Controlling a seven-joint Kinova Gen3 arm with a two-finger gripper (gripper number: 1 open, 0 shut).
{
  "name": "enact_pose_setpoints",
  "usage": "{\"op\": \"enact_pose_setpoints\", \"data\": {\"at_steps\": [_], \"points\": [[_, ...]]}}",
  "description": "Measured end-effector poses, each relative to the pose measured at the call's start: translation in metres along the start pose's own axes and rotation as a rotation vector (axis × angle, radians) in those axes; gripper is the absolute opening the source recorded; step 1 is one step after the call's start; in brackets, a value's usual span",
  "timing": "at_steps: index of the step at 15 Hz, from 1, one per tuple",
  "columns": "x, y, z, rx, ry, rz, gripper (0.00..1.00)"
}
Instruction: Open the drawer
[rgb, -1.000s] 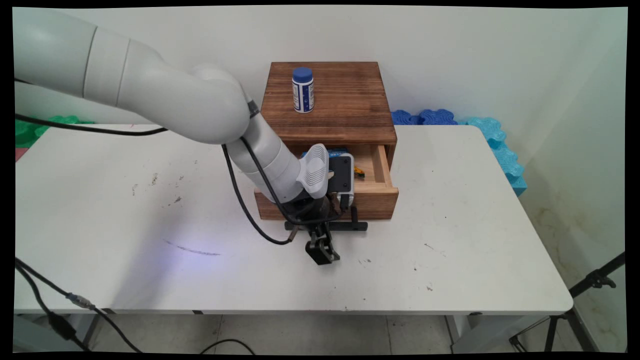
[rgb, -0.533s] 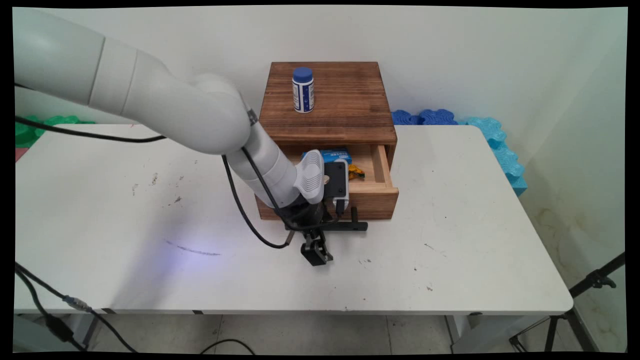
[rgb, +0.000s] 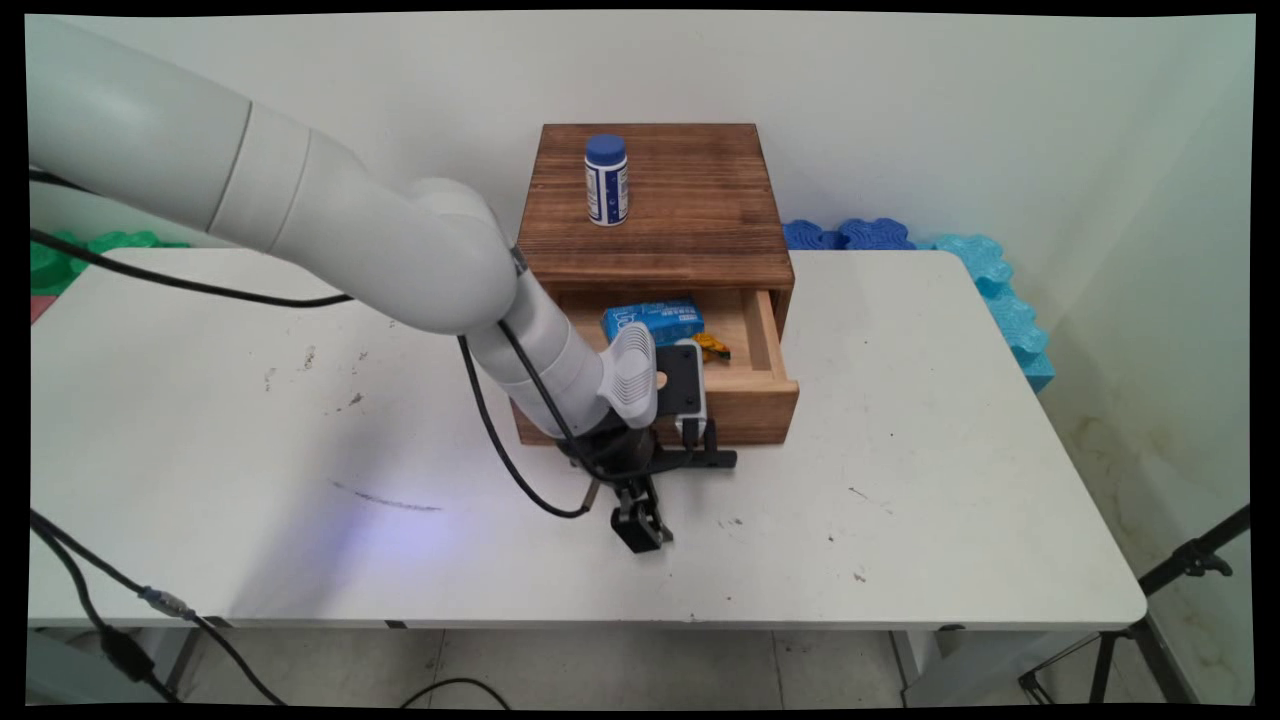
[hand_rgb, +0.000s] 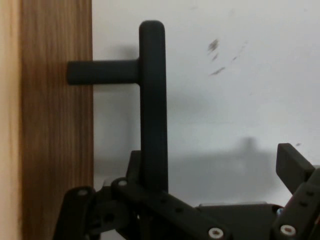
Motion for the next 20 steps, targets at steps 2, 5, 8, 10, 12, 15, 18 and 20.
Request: {"op": "enact_pose_setpoints", "data": {"at_steps": [2,5,8,10,12,15,18,20], "points": [[0.003,0.006,0.001,-0.015,0.007,-0.002,1.0],[0.005,0.015,-0.002,-0.037,0.017,0.0,1.0],[0.005,0.022,-0.006,-0.057,0.026,0.001,1.0],[0.005,0.029,-0.01,-0.073,0.03,0.002,1.0],[0.003,0.035,-0.013,-0.086,0.032,0.003,1.0],[0.0,0.041,-0.017,-0.1,0.031,0.009,1.0],[-0.005,0.048,-0.02,-0.114,0.024,0.018,1.0],[-0.008,0.053,-0.022,-0.121,0.019,0.023,1.0]]}}
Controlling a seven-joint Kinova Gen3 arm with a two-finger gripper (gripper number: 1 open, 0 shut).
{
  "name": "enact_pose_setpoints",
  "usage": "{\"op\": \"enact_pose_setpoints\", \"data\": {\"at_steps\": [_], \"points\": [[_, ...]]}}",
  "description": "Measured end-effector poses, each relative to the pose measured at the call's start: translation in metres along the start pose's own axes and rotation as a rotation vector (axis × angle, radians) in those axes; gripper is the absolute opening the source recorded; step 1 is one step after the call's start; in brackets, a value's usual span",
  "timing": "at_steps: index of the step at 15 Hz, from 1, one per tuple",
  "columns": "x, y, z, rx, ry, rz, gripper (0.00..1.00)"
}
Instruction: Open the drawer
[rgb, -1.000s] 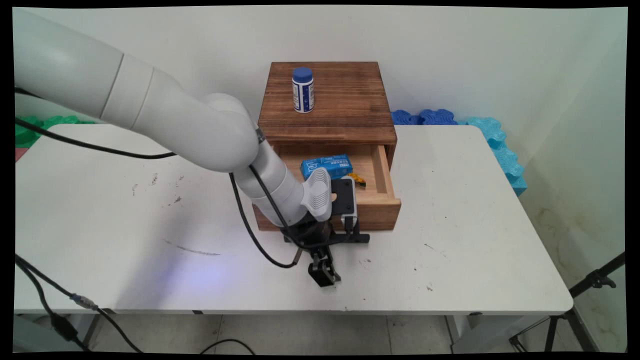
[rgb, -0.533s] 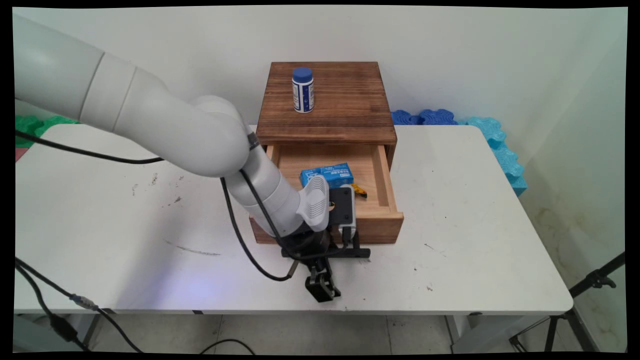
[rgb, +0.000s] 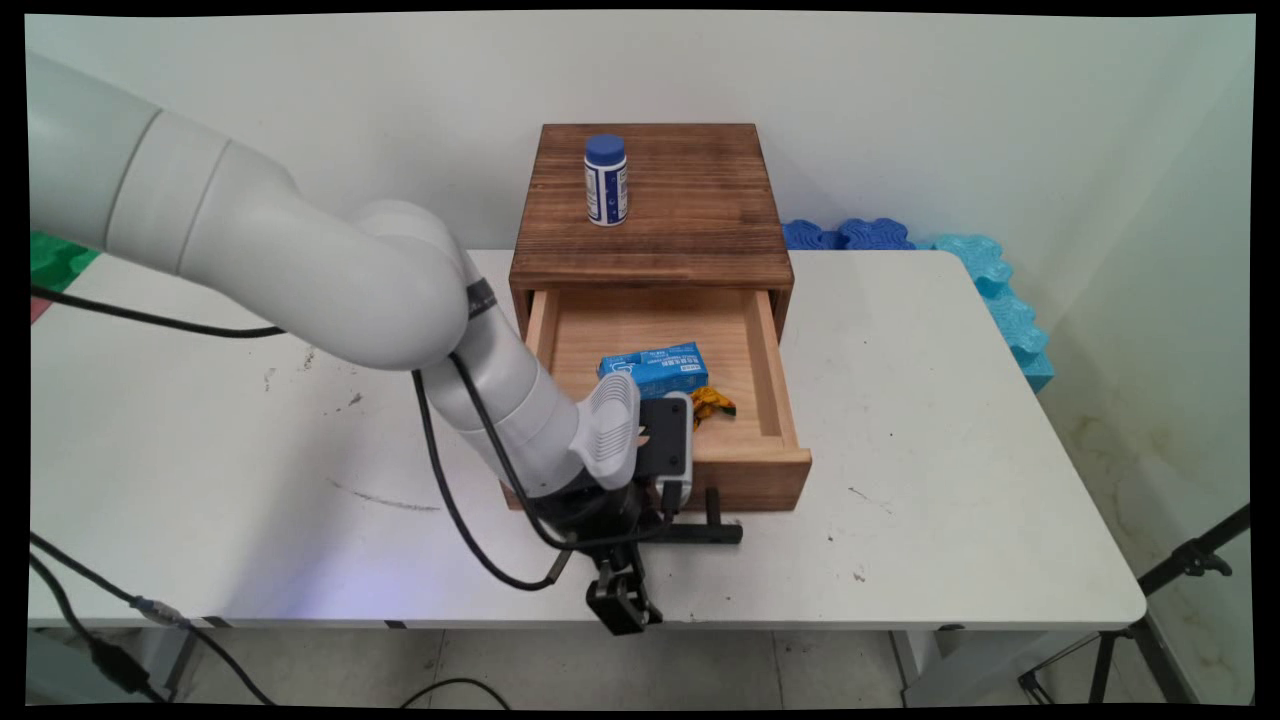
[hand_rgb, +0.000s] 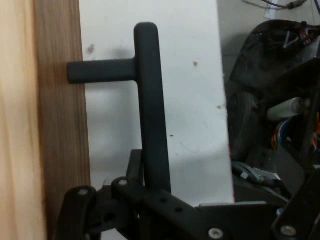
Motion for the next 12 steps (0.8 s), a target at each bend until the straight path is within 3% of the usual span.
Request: {"op": "enact_pose_setpoints", "data": {"at_steps": [12], "points": [[0.002,0.024,-0.004,-0.049,0.035,-0.017,1.0]]}}
